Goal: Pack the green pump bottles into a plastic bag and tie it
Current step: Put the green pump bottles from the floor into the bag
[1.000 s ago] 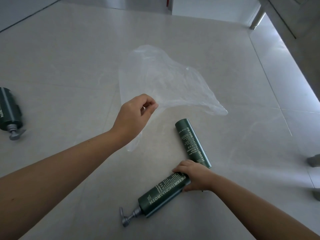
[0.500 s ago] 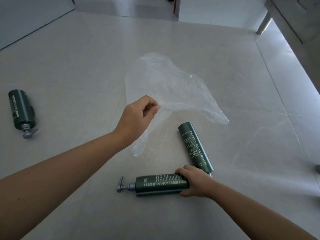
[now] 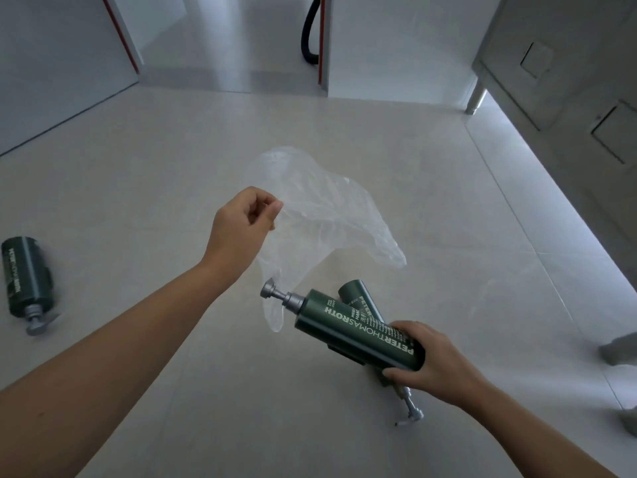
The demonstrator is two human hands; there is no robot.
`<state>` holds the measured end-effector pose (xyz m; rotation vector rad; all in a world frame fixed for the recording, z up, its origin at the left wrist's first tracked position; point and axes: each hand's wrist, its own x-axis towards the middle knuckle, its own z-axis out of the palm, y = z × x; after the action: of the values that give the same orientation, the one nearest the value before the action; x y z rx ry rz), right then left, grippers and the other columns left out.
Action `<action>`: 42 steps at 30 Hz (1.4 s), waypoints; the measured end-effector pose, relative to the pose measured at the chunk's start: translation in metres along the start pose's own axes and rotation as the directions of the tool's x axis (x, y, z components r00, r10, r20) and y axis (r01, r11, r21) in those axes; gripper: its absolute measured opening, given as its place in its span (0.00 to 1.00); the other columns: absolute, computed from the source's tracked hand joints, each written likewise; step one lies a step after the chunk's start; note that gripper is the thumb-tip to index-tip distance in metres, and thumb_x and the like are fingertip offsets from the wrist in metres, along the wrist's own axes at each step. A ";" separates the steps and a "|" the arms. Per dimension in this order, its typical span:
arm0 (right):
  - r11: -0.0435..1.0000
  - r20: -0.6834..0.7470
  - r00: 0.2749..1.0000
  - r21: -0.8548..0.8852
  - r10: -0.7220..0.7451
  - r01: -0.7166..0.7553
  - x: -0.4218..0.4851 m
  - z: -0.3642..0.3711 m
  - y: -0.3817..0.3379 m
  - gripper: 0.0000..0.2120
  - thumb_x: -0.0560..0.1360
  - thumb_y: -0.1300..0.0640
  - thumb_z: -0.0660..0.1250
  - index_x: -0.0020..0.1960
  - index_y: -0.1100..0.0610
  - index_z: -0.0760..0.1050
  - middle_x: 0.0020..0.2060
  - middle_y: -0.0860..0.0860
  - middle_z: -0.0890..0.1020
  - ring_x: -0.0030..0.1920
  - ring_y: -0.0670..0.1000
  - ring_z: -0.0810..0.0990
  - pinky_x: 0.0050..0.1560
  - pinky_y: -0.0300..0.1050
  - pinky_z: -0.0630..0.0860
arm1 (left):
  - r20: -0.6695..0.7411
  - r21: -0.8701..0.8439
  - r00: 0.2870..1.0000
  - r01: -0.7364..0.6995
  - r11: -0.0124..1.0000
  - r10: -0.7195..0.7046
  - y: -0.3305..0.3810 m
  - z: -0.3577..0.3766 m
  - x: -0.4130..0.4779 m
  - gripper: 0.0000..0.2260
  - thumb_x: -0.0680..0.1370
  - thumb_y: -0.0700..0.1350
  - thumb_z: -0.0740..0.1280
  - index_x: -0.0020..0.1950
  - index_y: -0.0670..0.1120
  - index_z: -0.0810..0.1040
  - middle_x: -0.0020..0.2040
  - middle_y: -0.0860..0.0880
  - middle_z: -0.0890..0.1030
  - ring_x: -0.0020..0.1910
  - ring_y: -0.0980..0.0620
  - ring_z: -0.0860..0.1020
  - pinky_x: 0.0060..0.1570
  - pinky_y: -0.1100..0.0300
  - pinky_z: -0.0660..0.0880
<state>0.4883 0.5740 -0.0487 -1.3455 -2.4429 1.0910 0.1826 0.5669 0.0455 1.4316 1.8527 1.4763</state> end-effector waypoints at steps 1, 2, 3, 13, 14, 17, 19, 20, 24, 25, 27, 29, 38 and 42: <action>1.000 -0.016 1.000 0.008 -0.001 0.001 -0.002 -0.004 -0.001 0.29 0.60 0.42 0.71 0.59 0.45 0.70 0.51 0.44 0.77 0.50 0.41 0.75 0.50 0.33 0.72 | -0.018 -0.020 1.000 0.001 1.000 -0.002 0.002 -0.001 0.003 0.07 0.76 0.43 0.65 0.39 0.53 0.73 0.32 0.50 0.76 0.31 0.61 0.74 0.36 0.72 0.72; 1.000 -0.034 0.999 0.015 -0.003 0.003 -0.004 -0.008 -0.002 0.28 0.59 0.42 0.71 0.58 0.44 0.70 0.50 0.42 0.77 0.50 0.40 0.75 0.48 0.30 0.70 | -0.037 -0.036 0.999 -0.003 0.999 0.001 0.003 -0.002 0.006 0.07 0.76 0.43 0.65 0.39 0.53 0.73 0.32 0.50 0.76 0.30 0.61 0.74 0.36 0.72 0.72; 1.000 -0.058 0.998 0.030 0.000 0.002 -0.005 -0.011 -0.004 0.27 0.59 0.42 0.72 0.56 0.42 0.70 0.49 0.41 0.77 0.48 0.38 0.75 0.46 0.27 0.70 | -0.054 -0.047 0.999 -0.008 0.999 0.006 0.005 -0.002 0.009 0.07 0.76 0.43 0.65 0.39 0.52 0.73 0.32 0.50 0.76 0.30 0.62 0.74 0.35 0.73 0.71; 0.938 -0.117 0.993 0.345 0.019 0.022 -0.018 -0.053 -0.035 0.27 0.54 0.50 0.76 0.51 0.36 0.74 0.44 0.41 0.81 0.32 0.44 0.78 0.25 0.38 0.74 | -0.236 -0.093 0.972 -0.027 0.995 0.005 0.011 -0.028 0.028 0.08 0.77 0.43 0.65 0.38 0.52 0.73 0.30 0.49 0.75 0.28 0.62 0.72 0.33 0.66 0.71; 0.929 -0.090 0.996 0.369 0.006 0.028 -0.018 -0.056 -0.040 0.26 0.54 0.51 0.76 0.50 0.37 0.75 0.43 0.41 0.81 0.31 0.44 0.78 0.24 0.40 0.74 | -0.261 -0.106 0.965 -0.016 0.994 -0.013 0.011 -0.032 0.029 0.08 0.76 0.44 0.65 0.38 0.52 0.73 0.30 0.49 0.76 0.28 0.62 0.72 0.34 0.64 0.71; 0.909 -0.056 0.998 0.415 -0.022 0.043 -0.018 -0.062 -0.051 0.24 0.53 0.50 0.76 0.48 0.39 0.77 0.42 0.44 0.81 0.31 0.44 0.77 0.25 0.42 0.75 | -0.303 -0.136 0.951 0.014 0.991 -0.055 0.008 -0.041 0.031 0.08 0.76 0.43 0.65 0.37 0.52 0.74 0.29 0.49 0.75 0.27 0.61 0.72 0.34 0.61 0.71; 0.900 -0.068 0.997 0.431 -0.029 0.056 -0.016 -0.064 -0.057 0.26 0.51 0.47 0.76 0.48 0.40 0.77 0.42 0.46 0.81 0.33 0.46 0.78 0.25 0.43 0.75 | -0.297 -0.148 0.952 0.032 0.988 -0.076 0.006 -0.045 0.030 0.08 0.76 0.43 0.65 0.37 0.51 0.74 0.29 0.48 0.75 0.27 0.60 0.72 0.35 0.60 0.71; 0.895 -0.078 0.996 0.441 -0.032 0.063 -0.016 -0.065 -0.061 0.27 0.50 0.47 0.76 0.49 0.40 0.77 0.42 0.46 0.81 0.33 0.47 0.79 0.25 0.43 0.75 | -0.294 -0.153 0.952 0.041 0.987 -0.085 0.006 -0.045 0.030 0.08 0.76 0.43 0.65 0.37 0.51 0.74 0.29 0.48 0.75 0.27 0.59 0.72 0.35 0.59 0.70; 0.928 -0.177 0.984 0.361 -0.029 0.093 -0.006 -0.062 -0.071 0.26 0.51 0.43 0.74 0.48 0.36 0.74 0.44 0.40 0.81 0.37 0.43 0.80 0.29 0.34 0.74 | -0.278 -0.154 0.957 0.045 0.987 -0.087 0.009 -0.047 0.026 0.08 0.76 0.42 0.65 0.37 0.50 0.74 0.29 0.48 0.75 0.26 0.60 0.71 0.33 0.61 0.70; 0.945 -0.216 0.976 0.313 -0.025 0.094 -0.002 -0.060 -0.070 0.26 0.52 0.41 0.73 0.49 0.35 0.73 0.45 0.37 0.80 0.39 0.42 0.80 0.32 0.32 0.74 | -0.269 -0.146 0.960 0.040 0.988 -0.079 0.011 -0.047 0.024 0.08 0.76 0.42 0.65 0.37 0.50 0.74 0.29 0.48 0.75 0.26 0.60 0.71 0.33 0.61 0.70; 0.958 -0.272 0.962 0.274 -0.001 0.079 0.005 -0.055 -0.069 0.27 0.53 0.40 0.73 0.51 0.36 0.72 0.45 0.36 0.80 0.39 0.42 0.80 0.34 0.33 0.75 | -0.263 -0.145 0.962 0.029 0.989 -0.067 0.015 -0.048 0.021 0.08 0.76 0.42 0.65 0.37 0.50 0.74 0.28 0.49 0.75 0.26 0.60 0.71 0.32 0.62 0.70; 0.944 -0.324 0.945 0.325 0.055 0.056 0.011 -0.051 -0.070 0.23 0.56 0.44 0.76 0.50 0.39 0.74 0.40 0.44 0.82 0.32 0.44 0.79 0.31 0.37 0.76 | -0.266 -0.145 0.962 0.018 0.989 -0.056 0.021 -0.051 0.019 0.08 0.76 0.42 0.65 0.37 0.50 0.74 0.27 0.50 0.75 0.25 0.60 0.71 0.30 0.65 0.69; 0.924 -0.437 0.898 0.362 0.053 0.122 0.055 -0.060 -0.121 0.18 0.64 0.52 0.75 0.48 0.39 0.72 0.38 0.48 0.81 0.27 0.47 0.80 0.29 0.39 0.77 | -0.325 -0.065 0.945 -0.054 0.996 0.030 0.051 -0.096 0.001 0.07 0.76 0.42 0.65 0.38 0.49 0.75 0.26 0.52 0.75 0.26 0.60 0.72 0.30 0.69 0.70; 0.925 -0.400 0.916 0.335 -0.035 0.182 0.084 -0.057 -0.165 0.20 0.63 0.50 0.76 0.51 0.42 0.71 0.40 0.47 0.80 0.30 0.49 0.80 0.29 0.40 0.79 | -0.391 0.024 0.913 -0.114 0.993 0.114 0.068 -0.124 -0.009 0.07 0.75 0.42 0.66 0.37 0.49 0.75 0.28 0.48 0.75 0.26 0.61 0.73 0.30 0.72 0.70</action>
<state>0.3534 0.6144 0.0838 -1.1553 -1.8917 1.0641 0.1218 0.4922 0.1497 1.3360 2.0200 1.9389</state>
